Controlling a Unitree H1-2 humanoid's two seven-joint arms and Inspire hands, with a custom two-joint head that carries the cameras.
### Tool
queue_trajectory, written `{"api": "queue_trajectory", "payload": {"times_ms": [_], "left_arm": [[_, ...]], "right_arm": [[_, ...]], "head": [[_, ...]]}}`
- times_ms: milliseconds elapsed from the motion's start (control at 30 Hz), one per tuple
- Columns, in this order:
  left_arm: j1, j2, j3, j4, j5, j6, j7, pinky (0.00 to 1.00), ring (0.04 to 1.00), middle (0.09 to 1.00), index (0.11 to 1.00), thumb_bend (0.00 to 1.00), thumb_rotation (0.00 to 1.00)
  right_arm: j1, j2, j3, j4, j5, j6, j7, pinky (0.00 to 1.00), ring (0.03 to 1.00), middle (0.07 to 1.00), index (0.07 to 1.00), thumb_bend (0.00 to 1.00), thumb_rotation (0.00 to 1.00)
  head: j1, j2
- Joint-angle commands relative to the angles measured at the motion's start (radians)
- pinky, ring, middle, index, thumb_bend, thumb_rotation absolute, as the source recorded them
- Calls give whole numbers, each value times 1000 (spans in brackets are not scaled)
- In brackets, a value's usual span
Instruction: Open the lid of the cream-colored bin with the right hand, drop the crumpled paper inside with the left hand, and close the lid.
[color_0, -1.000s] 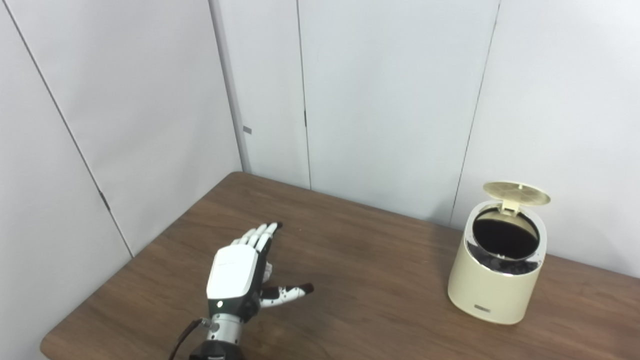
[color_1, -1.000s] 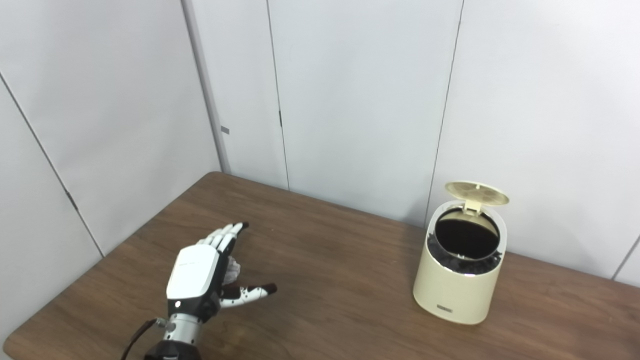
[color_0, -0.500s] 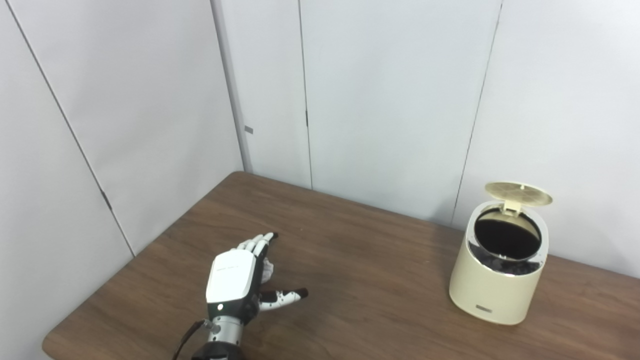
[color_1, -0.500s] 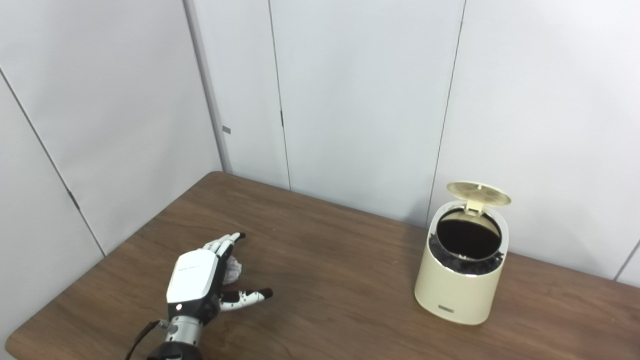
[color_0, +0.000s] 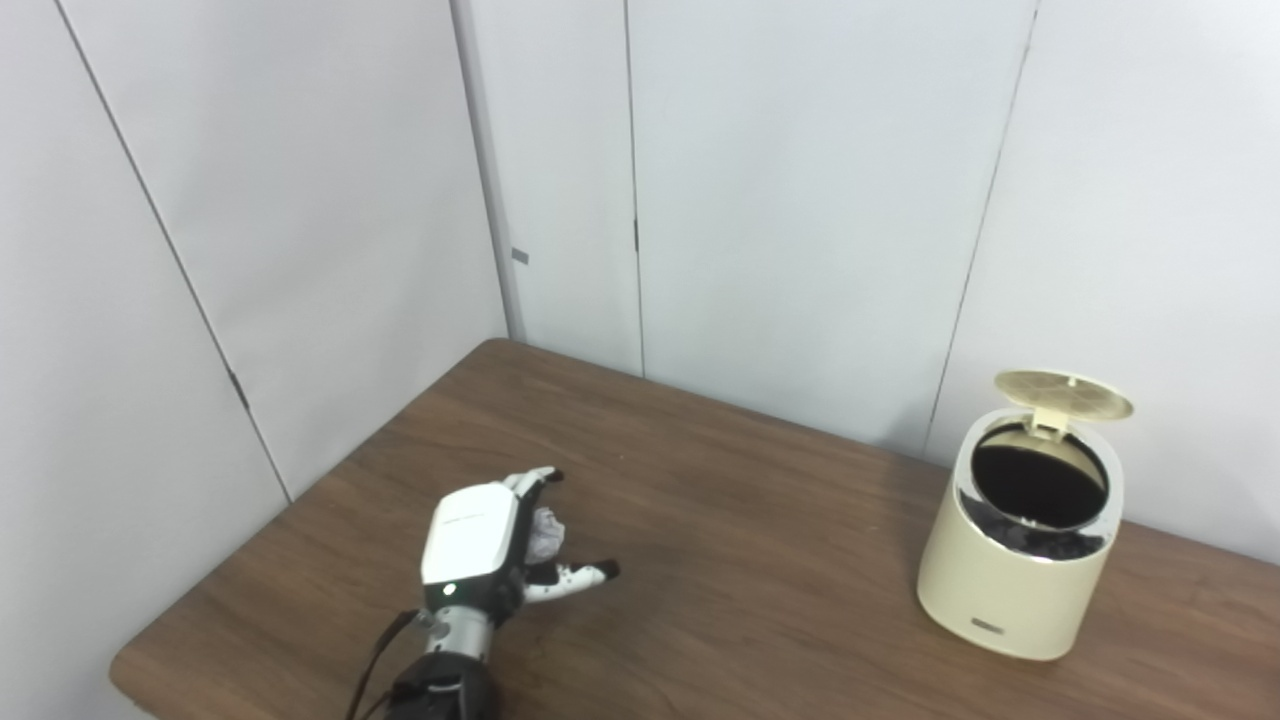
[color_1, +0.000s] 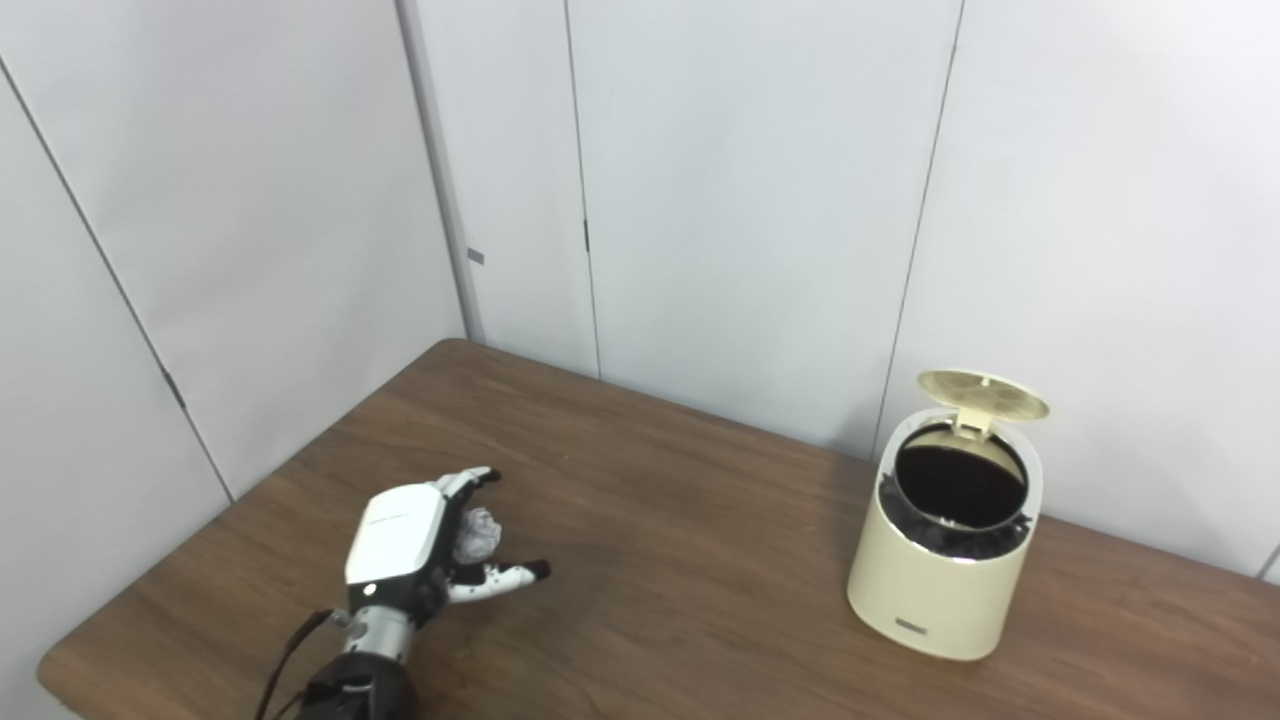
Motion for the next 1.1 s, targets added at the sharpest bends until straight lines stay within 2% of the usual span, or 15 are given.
{"api": "queue_trajectory", "payload": {"times_ms": [0, 200, 300, 400, 500, 633, 767, 833, 967, 1067], "left_arm": [[-27, 34, 4, -3, 7, -1, 37, 620, 750, 795, 807, 911, 570], [-33, 45, 5, 45, -17, 1, 46, 610, 739, 782, 792, 938, 551], [-38, 49, 3, 87, -36, -5, 57, 587, 728, 777, 787, 957, 559], [-37, 53, 0, 128, -48, -13, 76, 606, 740, 773, 779, 951, 562], [-31, 53, -7, 157, -52, -14, 94, 617, 747, 769, 770, 938, 579], [-17, 52, -15, 184, -56, -23, 127, 609, 736, 759, 768, 883, 559], [-1, 49, -19, 199, -56, -16, 145, 599, 733, 760, 769, 821, 557], [4, 50, -22, 218, -57, -35, 174, 574, 705, 745, 755, 793, 554], [3, 41, -31, 251, -61, -46, 213, 529, 624, 661, 660, 714, 499], [2, 28, -31, 271, -81, -51, 227, 493, 549, 575, 591, 645, 396]], "right_arm": [[-24, -15, -15, -26, 5, -31, 13, 595, 722, 742, 708, 227, 513], [-20, -25, -22, -29, 7, -32, 24, 589, 715, 739, 706, 231, 539], [-17, -36, -19, -37, 12, -32, 34, 606, 730, 751, 717, 246, 591], [-16, -50, -17, -48, 30, -32, 54, 617, 740, 757, 715, 219, 540], [-17, -61, -19, -54, 29, -29, 44, 612, 738, 756, 716, 239, 545], [-14, -75, -22, -61, 25, -19, 21, 600, 734, 760, 728, 278, 590], [-14, -89, -22, -71, 20, 5, 0, 603, 738, 766, 740, 247, 610], [-15, -94, -19, -76, 24, 11, -5, 598, 734, 760, 739, 219, 572], [-16, -109, -18, -84, 14, 32, -15, 608, 741, 768, 750, 232, 597], [-17, -117, -17, -101, 28, 45, -11, 606, 735, 755, 728, 261, 595]], "head": [[0, 2], [-7, 3], [-11, 5], [-15, 8], [-18, 8], [-18, 12], [-20, 18], [-22, 19], [-27, 24], [-33, 31]]}}
